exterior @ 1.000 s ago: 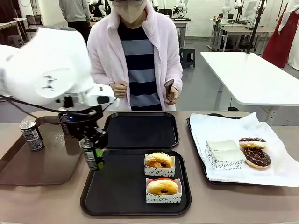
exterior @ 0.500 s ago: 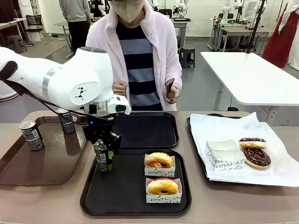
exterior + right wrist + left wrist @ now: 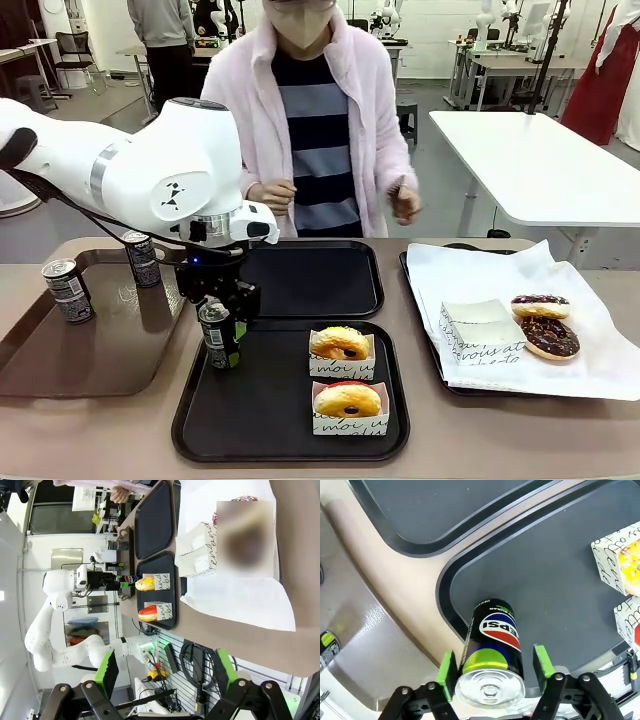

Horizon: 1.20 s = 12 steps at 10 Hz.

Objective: Set up donuts and drinks on trays.
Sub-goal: Pick up one Pepsi coke and place it on the Flat Tray, then pick up one Pepsi coke from the Handle tray and place it on the Flat Tray without a Pepsi coke.

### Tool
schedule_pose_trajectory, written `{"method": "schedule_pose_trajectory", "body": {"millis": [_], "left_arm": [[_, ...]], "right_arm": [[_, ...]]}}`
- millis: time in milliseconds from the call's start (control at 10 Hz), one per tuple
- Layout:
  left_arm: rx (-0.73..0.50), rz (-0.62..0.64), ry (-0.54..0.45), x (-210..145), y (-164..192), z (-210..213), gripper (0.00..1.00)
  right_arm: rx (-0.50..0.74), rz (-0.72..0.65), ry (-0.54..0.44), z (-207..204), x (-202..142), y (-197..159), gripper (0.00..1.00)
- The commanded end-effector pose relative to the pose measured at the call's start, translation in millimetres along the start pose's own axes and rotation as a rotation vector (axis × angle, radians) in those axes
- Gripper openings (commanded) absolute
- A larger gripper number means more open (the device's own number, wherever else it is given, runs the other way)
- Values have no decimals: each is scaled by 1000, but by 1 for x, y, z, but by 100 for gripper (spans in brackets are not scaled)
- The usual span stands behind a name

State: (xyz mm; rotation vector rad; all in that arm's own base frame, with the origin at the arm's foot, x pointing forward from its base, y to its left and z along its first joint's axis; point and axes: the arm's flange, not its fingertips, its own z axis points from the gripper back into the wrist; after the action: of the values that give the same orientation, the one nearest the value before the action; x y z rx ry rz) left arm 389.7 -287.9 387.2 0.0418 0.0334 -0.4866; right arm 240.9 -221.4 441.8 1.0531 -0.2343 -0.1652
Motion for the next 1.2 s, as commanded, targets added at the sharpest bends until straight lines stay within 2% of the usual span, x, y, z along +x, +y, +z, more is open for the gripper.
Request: {"method": "schedule_pose_trajectory", "body": {"millis": [0,400,800,900,1000,1100], "left_arm": [[-17,2,-11,-8,1,11,100],[-16,3,-44,-22,4,33,100],[50,85,-109,-48,9,99,100],[226,192,-63,-48,6,98,100],[38,38,-99,-41,5,91,100],[38,38,-99,-41,5,91,100]], "right_arm": [[23,18,-12,1,2,0,100],[23,18,-12,1,2,0,100],[23,18,-12,1,2,0,100],[23,18,-12,1,2,0,100],[23,18,-12,1,2,0,100],[23,18,-12,1,2,0,100]]}}
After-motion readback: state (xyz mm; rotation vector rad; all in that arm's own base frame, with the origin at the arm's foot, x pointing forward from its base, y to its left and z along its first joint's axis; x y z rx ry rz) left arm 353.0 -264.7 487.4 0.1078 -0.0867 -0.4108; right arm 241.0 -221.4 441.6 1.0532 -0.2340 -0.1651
